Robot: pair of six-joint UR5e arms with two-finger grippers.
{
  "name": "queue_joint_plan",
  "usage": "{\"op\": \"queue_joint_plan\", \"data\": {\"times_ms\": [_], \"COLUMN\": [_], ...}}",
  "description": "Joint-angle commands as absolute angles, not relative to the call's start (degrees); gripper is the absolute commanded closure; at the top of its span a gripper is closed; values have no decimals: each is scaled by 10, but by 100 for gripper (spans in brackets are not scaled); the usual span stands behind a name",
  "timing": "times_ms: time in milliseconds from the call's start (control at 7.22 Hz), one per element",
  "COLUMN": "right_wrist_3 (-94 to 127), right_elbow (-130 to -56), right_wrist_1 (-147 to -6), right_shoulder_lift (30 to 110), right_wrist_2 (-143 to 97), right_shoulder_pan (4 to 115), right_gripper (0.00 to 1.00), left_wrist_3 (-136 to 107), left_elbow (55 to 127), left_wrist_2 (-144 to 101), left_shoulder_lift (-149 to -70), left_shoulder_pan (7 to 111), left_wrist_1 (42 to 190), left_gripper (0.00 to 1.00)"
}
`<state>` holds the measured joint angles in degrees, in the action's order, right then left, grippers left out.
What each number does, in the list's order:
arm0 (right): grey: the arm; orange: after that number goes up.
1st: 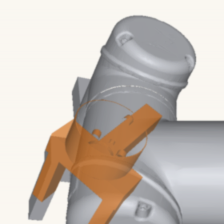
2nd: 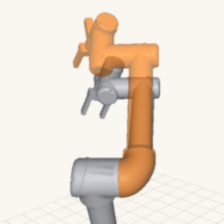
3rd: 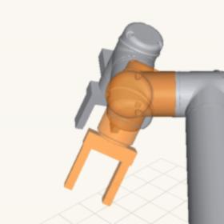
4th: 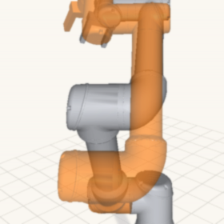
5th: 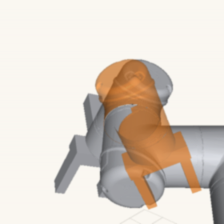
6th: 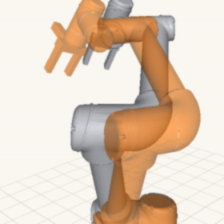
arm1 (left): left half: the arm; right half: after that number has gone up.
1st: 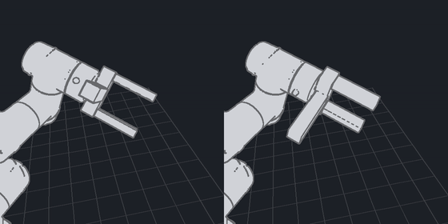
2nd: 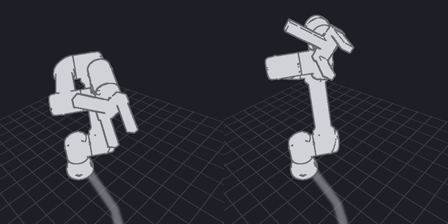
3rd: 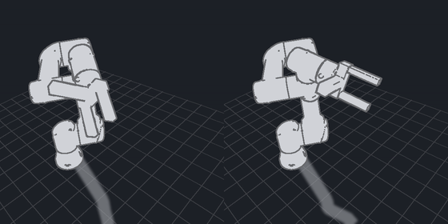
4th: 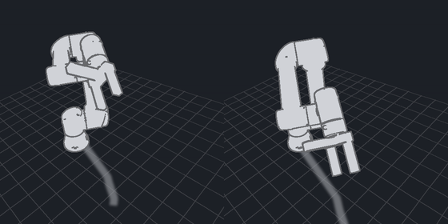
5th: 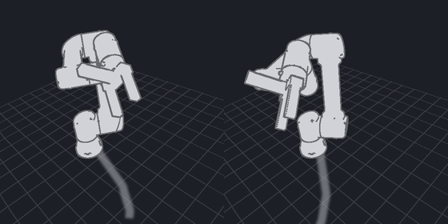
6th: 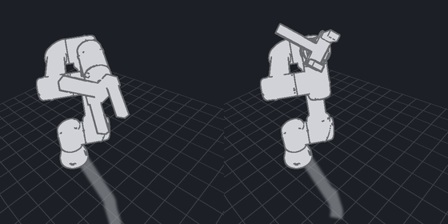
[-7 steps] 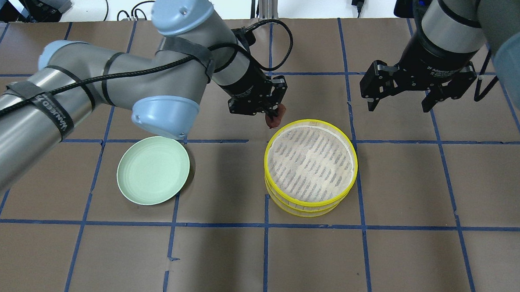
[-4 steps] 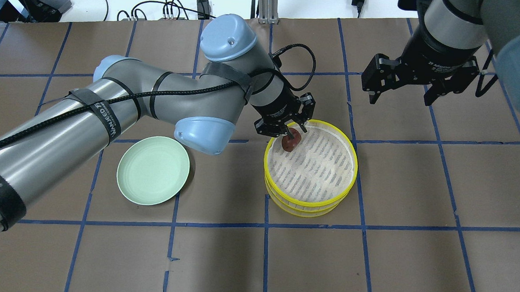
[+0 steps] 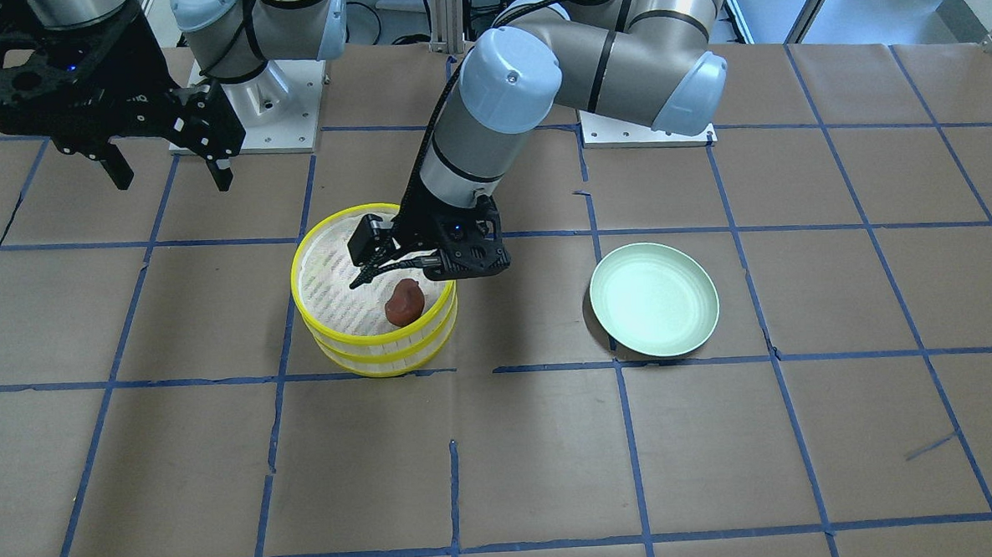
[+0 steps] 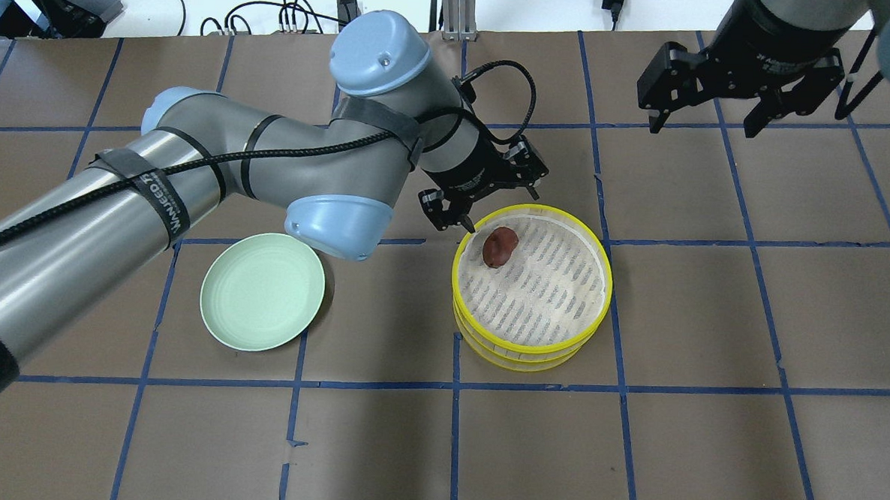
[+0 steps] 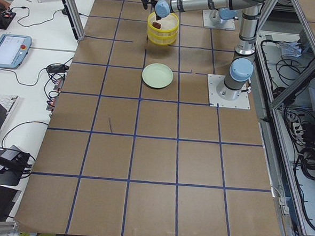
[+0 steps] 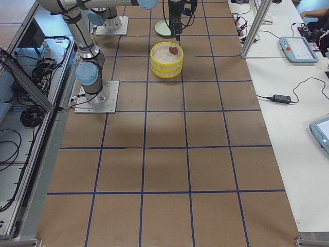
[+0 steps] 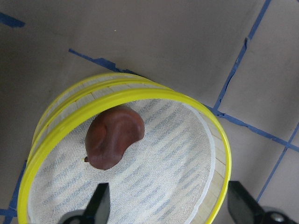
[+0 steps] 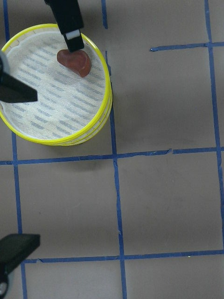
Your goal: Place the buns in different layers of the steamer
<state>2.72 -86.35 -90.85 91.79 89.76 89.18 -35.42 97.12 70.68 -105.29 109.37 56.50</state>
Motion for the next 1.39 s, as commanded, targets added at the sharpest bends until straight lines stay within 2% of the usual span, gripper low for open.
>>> {"op": "queue_joint_plan", "data": {"times_ms": [0,277,693,970,1247], "right_wrist_3": [27,27,27,27,27], "right_elbow": [-844,-846,-847,-847,-848], "right_wrist_1": [-871,-870,-874,-873,-875], "right_shoulder_lift": [903,906,905,905,904], "right_wrist_2": [900,902,900,900,900], "right_shoulder_pan": [891,890,892,892,893], "right_gripper": [0,0,0,0,0], "left_wrist_3": [-55,44,44,41,39], "left_elbow": [969,963,912,911,930], "left_wrist_2": [745,781,825,861,861], "left_shoulder_lift": [-1006,-956,-883,-844,-859], "left_shoulder_pan": [997,907,846,845,843], "left_wrist_1": [640,753,937,969,948], "left_gripper": [0,0,0,0,0]}}
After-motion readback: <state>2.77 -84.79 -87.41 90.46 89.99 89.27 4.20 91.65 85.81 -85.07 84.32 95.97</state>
